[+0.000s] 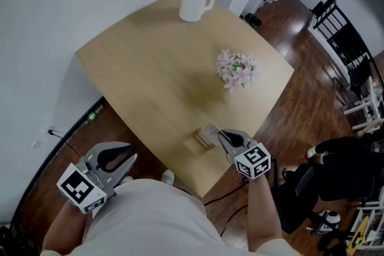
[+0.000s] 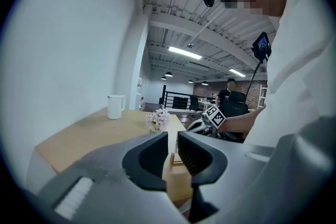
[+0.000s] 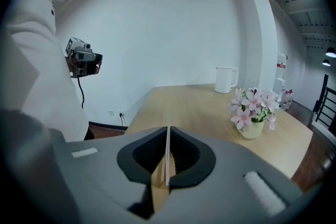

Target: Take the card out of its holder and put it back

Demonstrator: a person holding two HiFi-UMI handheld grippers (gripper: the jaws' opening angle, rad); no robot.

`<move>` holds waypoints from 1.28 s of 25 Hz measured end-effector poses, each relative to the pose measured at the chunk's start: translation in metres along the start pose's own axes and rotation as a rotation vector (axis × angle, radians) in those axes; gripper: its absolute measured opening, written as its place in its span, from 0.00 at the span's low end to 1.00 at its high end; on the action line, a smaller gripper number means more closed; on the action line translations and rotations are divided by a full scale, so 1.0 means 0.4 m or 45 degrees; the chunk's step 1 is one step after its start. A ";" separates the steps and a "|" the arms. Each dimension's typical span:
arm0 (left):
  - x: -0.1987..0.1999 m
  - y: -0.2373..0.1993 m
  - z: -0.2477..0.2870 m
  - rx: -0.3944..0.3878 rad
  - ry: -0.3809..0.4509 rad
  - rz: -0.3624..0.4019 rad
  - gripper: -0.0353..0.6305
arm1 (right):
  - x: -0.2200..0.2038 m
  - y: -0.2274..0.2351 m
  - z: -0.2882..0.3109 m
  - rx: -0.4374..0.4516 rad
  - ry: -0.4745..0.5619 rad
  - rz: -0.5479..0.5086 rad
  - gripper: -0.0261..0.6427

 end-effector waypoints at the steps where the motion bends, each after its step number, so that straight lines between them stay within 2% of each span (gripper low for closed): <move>1: 0.001 0.004 0.002 0.000 -0.004 -0.002 0.15 | 0.001 0.001 0.000 0.004 0.005 0.007 0.07; 8: 0.002 0.015 0.023 -0.001 -0.017 -0.006 0.15 | -0.003 0.007 0.019 0.037 -0.002 -0.001 0.07; 21: -0.021 0.023 0.016 0.002 -0.045 -0.037 0.15 | -0.100 0.015 0.060 0.041 -0.030 0.036 0.07; 28: -0.018 0.022 -0.005 -0.012 -0.059 -0.036 0.15 | -0.120 0.006 0.054 -0.058 -0.030 0.021 0.09; 32: -0.006 0.018 -0.029 -0.034 -0.054 -0.025 0.15 | -0.082 -0.011 0.034 -0.144 0.026 0.017 0.16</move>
Point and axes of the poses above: the fingertips, and each gripper's own axes: z forward along the fingers, y to its right, x out of its top, the point moved 10 cm from there along -z, backward along the fingers, and after that the axes turned 8 degrees about y, right-handed, at the moved point
